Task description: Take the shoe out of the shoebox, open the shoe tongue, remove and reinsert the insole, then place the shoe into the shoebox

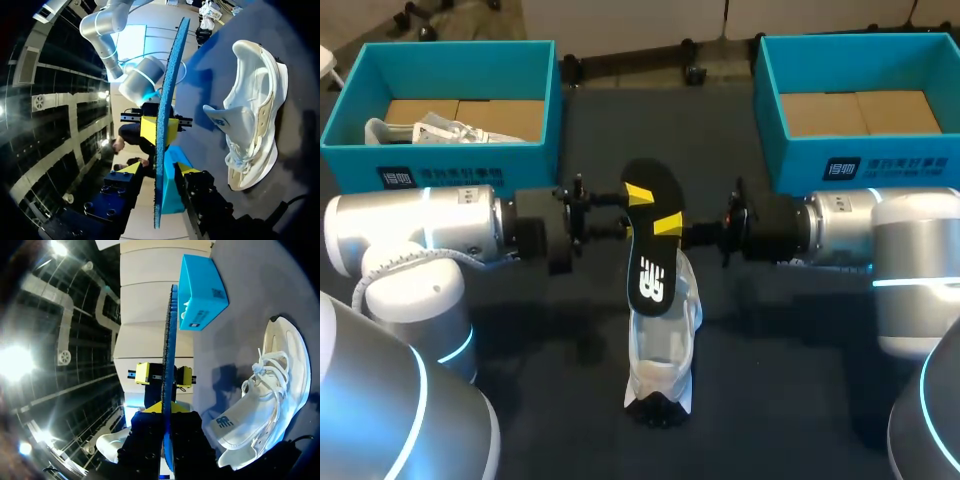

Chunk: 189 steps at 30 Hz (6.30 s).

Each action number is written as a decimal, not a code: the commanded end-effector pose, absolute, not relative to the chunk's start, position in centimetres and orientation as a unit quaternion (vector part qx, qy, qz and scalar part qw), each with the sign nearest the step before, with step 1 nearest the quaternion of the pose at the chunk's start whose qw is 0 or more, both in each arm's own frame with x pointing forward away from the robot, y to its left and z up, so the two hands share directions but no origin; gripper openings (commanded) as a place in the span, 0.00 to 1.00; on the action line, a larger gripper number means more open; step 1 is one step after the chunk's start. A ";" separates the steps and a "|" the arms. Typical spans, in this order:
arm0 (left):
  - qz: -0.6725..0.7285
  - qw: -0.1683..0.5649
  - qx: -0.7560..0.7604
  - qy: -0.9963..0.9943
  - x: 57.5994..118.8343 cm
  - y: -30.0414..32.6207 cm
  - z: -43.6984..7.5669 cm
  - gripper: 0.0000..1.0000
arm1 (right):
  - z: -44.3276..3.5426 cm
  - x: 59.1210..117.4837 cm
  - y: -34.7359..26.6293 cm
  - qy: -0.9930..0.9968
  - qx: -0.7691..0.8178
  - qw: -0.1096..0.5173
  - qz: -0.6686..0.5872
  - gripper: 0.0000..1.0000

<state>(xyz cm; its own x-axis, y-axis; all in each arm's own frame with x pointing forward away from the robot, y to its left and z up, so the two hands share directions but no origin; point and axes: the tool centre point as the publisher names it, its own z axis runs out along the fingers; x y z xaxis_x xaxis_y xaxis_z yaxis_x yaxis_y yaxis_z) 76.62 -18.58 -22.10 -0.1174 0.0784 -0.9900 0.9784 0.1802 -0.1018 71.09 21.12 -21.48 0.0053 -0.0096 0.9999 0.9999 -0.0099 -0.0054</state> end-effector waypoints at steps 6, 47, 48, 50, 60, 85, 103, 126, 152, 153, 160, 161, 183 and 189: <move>-0.455 0.487 0.456 0.590 76.8 -18.9 -22.2 0.38 | -21.5 71.0 21.1 -0.493 -0.502 0.501 -0.504 0.00; -0.485 0.451 0.463 0.589 69.6 -15.4 -21.3 0.00 | -19.7 70.0 11.6 -0.633 -0.339 0.453 -0.528 1.00; -0.486 0.446 0.460 0.594 69.1 -15.4 -21.2 0.00 | -19.9 69.7 11.2 -0.637 -0.308 0.487 -0.512 1.00; -0.478 0.440 0.462 0.603 68.3 -15.3 -21.0 0.00 | -19.9 69.7 11.2 -0.637 -0.308 0.487 -0.512 1.00; -0.474 0.428 0.490 0.593 64.9 -16.1 -20.8 0.00 | -19.9 69.7 11.2 -0.637 -0.308 0.487 -0.512 1.00; -0.527 0.353 0.496 0.593 58.5 -16.4 -22.6 0.00 | -17.2 66.7 10.2 -0.915 -0.029 0.246 -0.318 1.00; -0.617 0.267 0.425 0.606 55.3 -17.5 -24.7 0.00 | -19.6 61.8 8.6 -0.965 0.144 0.080 -0.203 1.00; -0.655 0.234 0.413 0.588 53.2 -18.1 -28.2 0.00 | -26.3 59.1 11.4 -0.970 0.200 -0.058 -0.126 1.00; -0.667 0.248 0.405 0.574 54.1 -18.4 -27.2 0.00 | -29.9 59.3 13.0 -0.986 0.066 -0.035 -0.148 1.00; -0.670 0.248 0.401 0.573 54.1 -18.4 -27.0 0.00 | -30.2 59.2 13.2 -0.986 0.060 -0.033 -0.152 1.00; -0.682 0.235 0.386 0.576 53.9 -18.4 -26.3 0.00 | -31.5 58.8 13.1 -0.985 0.041 -0.032 -0.167 1.00; -0.681 0.236 0.384 0.577 53.9 -18.4 -26.3 0.00 | -31.6 58.7 13.1 -0.985 0.041 -0.031 -0.167 1.00; -0.693 0.216 0.312 0.614 56.1 -17.3 -25.8 0.00 | -33.7 59.4 13.7 -0.985 -0.008 -0.014 -0.173 1.00; -0.700 0.190 0.287 0.625 57.1 -16.8 -27.1 0.00 | -33.7 59.4 13.7 -0.985 -0.008 -0.014 -0.173 1.00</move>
<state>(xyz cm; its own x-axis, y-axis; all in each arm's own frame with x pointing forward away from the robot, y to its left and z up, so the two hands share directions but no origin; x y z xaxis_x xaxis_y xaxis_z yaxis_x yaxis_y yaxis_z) 56.59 -16.85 -26.47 -0.7607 0.0858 -0.6435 0.6305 -0.1382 -0.7638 59.49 13.57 -33.57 -0.9995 0.0183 -0.0244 0.0089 0.9400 0.3411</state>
